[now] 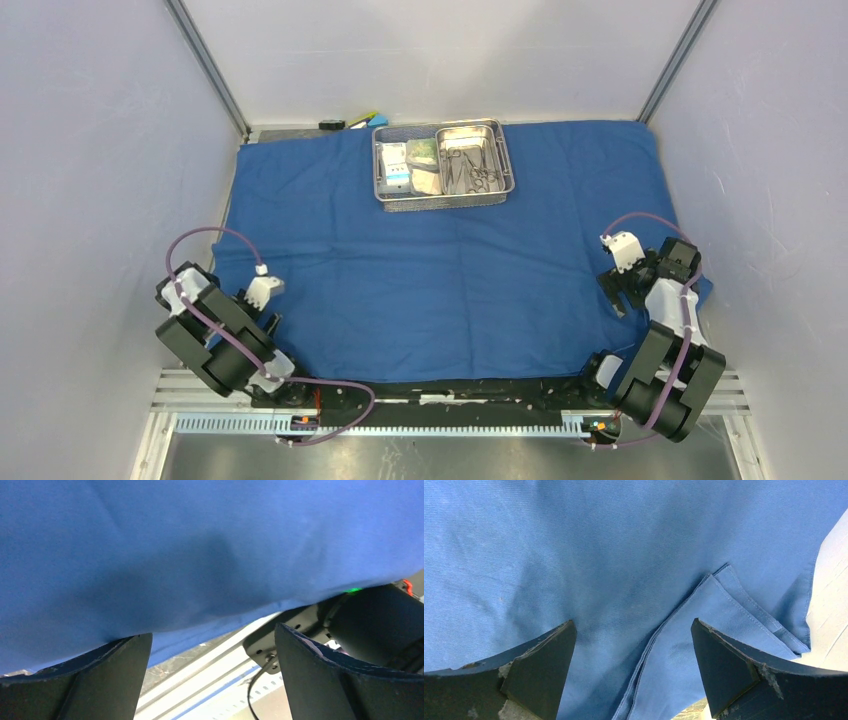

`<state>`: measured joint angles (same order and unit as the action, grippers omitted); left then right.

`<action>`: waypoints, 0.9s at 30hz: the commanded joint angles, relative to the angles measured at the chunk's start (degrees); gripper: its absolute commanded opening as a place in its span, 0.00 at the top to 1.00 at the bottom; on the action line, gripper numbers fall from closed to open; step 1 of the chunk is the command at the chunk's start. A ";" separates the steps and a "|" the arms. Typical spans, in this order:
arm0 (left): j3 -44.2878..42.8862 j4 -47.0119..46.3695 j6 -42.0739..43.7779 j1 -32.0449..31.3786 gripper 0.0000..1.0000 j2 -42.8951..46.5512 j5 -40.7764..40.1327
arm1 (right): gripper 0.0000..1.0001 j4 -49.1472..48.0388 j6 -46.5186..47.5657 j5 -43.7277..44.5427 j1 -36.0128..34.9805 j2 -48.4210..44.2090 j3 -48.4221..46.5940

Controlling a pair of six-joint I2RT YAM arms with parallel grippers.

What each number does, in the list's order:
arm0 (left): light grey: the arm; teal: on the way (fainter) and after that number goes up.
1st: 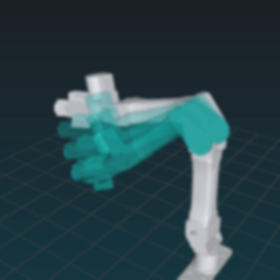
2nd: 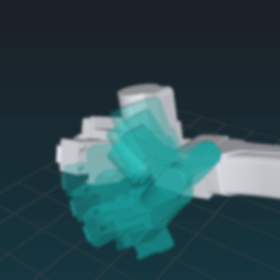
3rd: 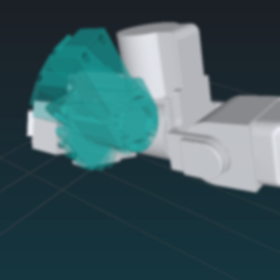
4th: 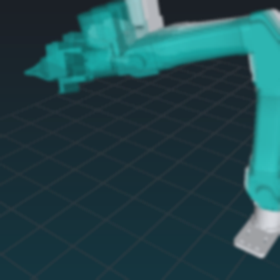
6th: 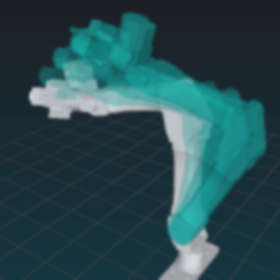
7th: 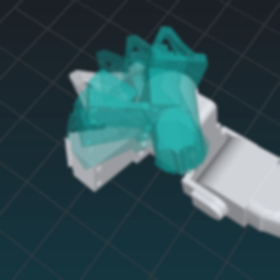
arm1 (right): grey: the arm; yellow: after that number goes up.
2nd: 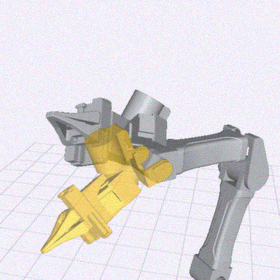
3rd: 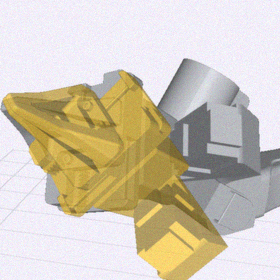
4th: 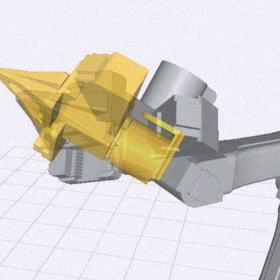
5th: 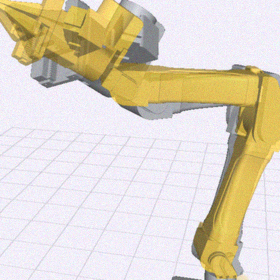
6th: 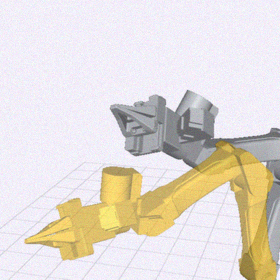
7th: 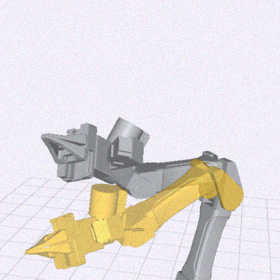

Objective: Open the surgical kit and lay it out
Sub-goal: Smooth out the surgical kit at the center of the board.

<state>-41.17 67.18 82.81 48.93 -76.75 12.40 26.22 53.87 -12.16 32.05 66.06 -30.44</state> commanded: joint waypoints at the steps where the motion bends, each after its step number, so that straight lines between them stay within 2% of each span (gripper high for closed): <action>1: -1.89 -6.28 -0.27 0.81 0.02 -4.15 1.66 | 0.06 2.39 0.53 -1.45 0.29 1.01 -0.84; 7: 0.55 -12.90 -0.22 3.28 0.16 -8.62 -6.78 | 0.06 3.28 0.60 -0.26 0.29 0.87 -2.48; 12: -6.66 -10.30 0.90 9.91 0.32 -13.90 -12.15 | 0.06 5.22 0.41 -0.22 0.29 -0.56 -4.14; 16: -10.42 -7.58 4.05 15.99 0.38 -15.40 -16.00 | 0.06 6.62 0.53 -0.40 0.27 -2.20 -4.26; 21: -11.04 -4.76 8.32 20.27 0.39 -12.51 -16.12 | 0.06 8.86 0.40 -1.26 0.22 -4.47 -4.54; 24: -13.84 0.10 8.67 20.49 0.38 -10.58 -12.72 | 0.05 10.56 0.71 -1.13 0.20 -6.56 -5.13; 27: -19.34 8.93 9.57 20.45 0.33 -8.96 -5.38 | 0.05 12.30 0.16 -1.28 0.15 -9.06 -6.52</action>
<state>-53.43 65.34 88.03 69.14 -89.78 -0.58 35.38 53.87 -12.01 32.05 60.38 -33.28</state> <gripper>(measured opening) 0.634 0.946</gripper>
